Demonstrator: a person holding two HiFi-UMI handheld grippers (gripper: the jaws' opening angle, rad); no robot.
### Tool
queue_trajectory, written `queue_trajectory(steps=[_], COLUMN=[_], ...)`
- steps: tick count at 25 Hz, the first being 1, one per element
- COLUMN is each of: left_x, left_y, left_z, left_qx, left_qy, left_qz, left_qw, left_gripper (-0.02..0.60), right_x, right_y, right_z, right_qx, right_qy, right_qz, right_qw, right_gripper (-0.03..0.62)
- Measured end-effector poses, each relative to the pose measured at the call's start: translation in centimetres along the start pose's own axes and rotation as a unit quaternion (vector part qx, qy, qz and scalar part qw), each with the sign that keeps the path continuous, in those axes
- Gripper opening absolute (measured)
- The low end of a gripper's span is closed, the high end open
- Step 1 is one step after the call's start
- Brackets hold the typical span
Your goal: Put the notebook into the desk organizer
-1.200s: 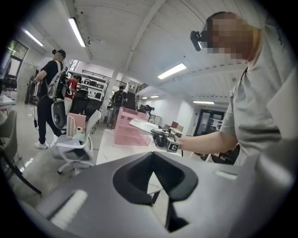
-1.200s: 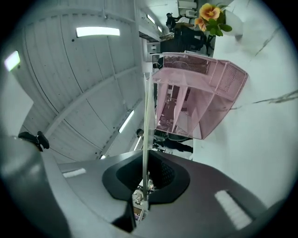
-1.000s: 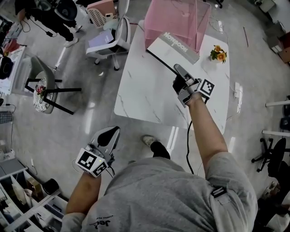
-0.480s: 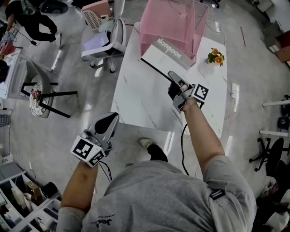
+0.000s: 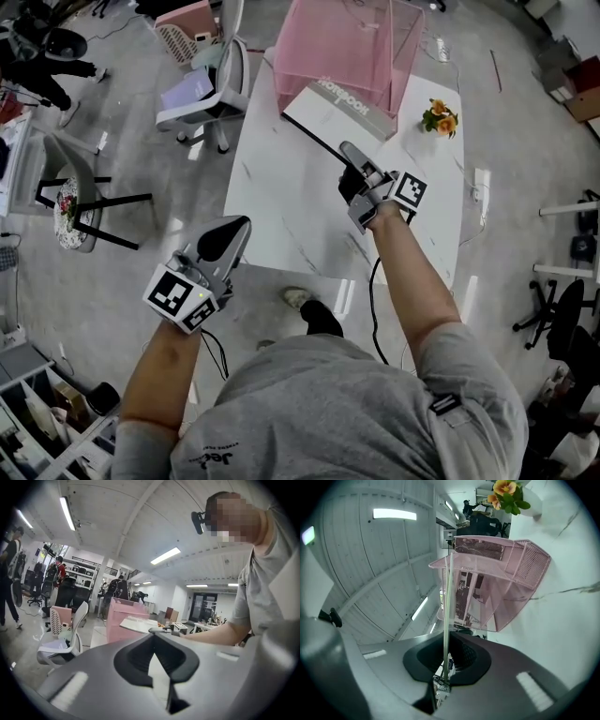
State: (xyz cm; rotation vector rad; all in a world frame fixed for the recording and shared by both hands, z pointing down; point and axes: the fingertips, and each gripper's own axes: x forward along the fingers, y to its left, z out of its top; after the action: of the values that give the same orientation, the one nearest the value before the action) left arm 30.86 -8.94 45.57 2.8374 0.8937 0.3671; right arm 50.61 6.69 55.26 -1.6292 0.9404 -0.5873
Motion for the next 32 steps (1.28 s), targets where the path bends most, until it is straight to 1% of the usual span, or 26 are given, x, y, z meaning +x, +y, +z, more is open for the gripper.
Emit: queue_trajectory(steps=[3, 8, 12, 14, 16, 18, 20, 24, 27, 32], left_x=[1.0, 1.7, 2.5, 3.2, 4.0, 4.7, 5.5, 6.6, 7.2, 7.5], left_y=[0.2, 0.7, 2.3, 3.3, 4.5, 5.6, 6.6, 7.5, 7.5, 7.2], left_z=[0.1, -0.4, -0.2, 0.1, 0.3, 0.6, 0.9, 1.2, 0.8, -0.1], left_qx=[-0.001, -0.006, 0.000, 0.004, -0.001, -0.007, -0.010, -0.016, -0.016, -0.027], left_qy=[0.001, 0.005, 0.006, 0.006, 0.002, -0.002, -0.005, -0.007, -0.002, 0.003], left_qz=[-0.005, -0.005, 0.004, 0.006, 0.008, 0.011, 0.015, 0.016, 0.010, 0.011], left_qw=[1.0000, 1.0000, 1.0000, 1.0000, 1.0000, 0.9999, 0.9998, 0.9997, 0.9998, 0.9996], left_gripper=[0.057, 0.057, 0.057, 0.057, 0.057, 0.057, 0.057, 0.057, 0.057, 0.057], right_x=[1.2, 3.4, 5.8, 7.0, 8.1, 8.8, 9.0, 8.7, 8.5, 9.4], right_y=[0.4, 0.0, 0.0, 0.1, 0.3, 0.2, 0.1, 1.0, 1.4, 1.5], right_z=[1.1, 2.1, 2.3, 2.7, 2.9, 3.0, 2.9, 2.9, 3.1, 3.9], right_qx=[0.011, 0.024, 0.041, 0.045, 0.051, 0.050, 0.049, 0.046, 0.056, 0.094], right_qy=[-0.037, -0.108, -0.145, -0.156, -0.161, -0.162, -0.163, -0.167, -0.196, -0.258], right_qz=[0.000, -0.020, -0.025, -0.022, -0.014, -0.017, -0.024, -0.011, -0.013, -0.014], right_qw=[0.999, 0.994, 0.988, 0.986, 0.986, 0.985, 0.985, 0.985, 0.979, 0.961], right_gripper=[0.009, 0.009, 0.009, 0.009, 0.010, 0.009, 0.011, 0.011, 0.010, 0.011])
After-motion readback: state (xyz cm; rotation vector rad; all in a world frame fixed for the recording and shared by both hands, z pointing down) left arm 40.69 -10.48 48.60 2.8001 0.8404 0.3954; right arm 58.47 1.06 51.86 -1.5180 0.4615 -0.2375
